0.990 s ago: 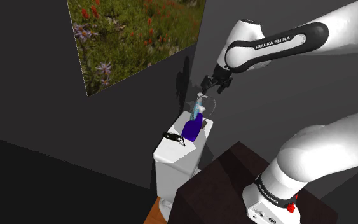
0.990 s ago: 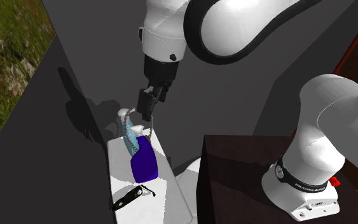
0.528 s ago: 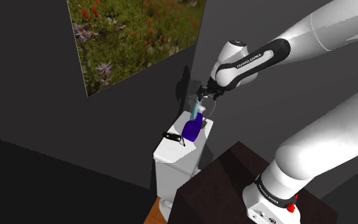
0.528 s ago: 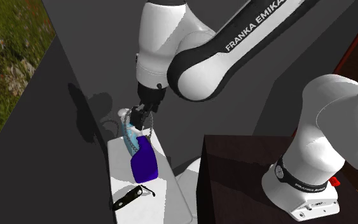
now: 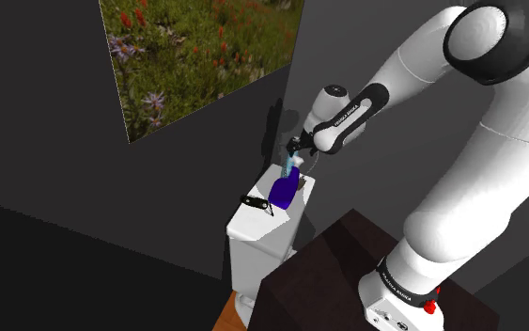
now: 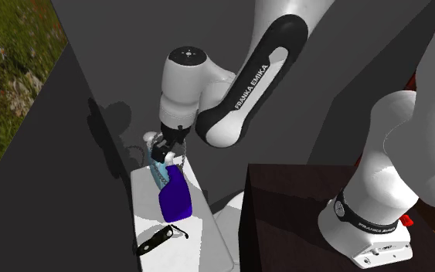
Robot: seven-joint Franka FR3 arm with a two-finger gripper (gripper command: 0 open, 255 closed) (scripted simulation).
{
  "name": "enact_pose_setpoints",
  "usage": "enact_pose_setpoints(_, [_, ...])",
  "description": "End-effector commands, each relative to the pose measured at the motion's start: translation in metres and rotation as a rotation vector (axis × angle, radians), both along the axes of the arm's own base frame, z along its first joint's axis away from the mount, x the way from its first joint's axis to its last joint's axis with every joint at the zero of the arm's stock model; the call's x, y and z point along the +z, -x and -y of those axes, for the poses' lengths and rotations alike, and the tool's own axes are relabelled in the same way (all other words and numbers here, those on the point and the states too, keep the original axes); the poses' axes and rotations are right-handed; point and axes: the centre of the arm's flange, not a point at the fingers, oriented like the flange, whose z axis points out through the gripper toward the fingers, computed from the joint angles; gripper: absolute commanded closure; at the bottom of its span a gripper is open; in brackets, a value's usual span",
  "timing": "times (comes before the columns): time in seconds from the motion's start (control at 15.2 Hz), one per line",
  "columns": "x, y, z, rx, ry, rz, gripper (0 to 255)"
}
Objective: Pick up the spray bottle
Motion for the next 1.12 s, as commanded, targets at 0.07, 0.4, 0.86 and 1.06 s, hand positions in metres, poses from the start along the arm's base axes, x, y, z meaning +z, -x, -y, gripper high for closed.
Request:
enact_pose_setpoints(0.07, [-0.03,-0.015,0.02,-0.033,0.02,0.02,0])
enact_pose_setpoints(0.4, [-0.058,-0.018,0.024,-0.041,0.025,0.024,0])
enact_pose_setpoints(0.86, [-0.078,-0.018,0.023,-0.041,0.025,0.024,255])
enact_pose_setpoints(1.06, [-0.078,-0.018,0.023,-0.041,0.025,0.024,255])
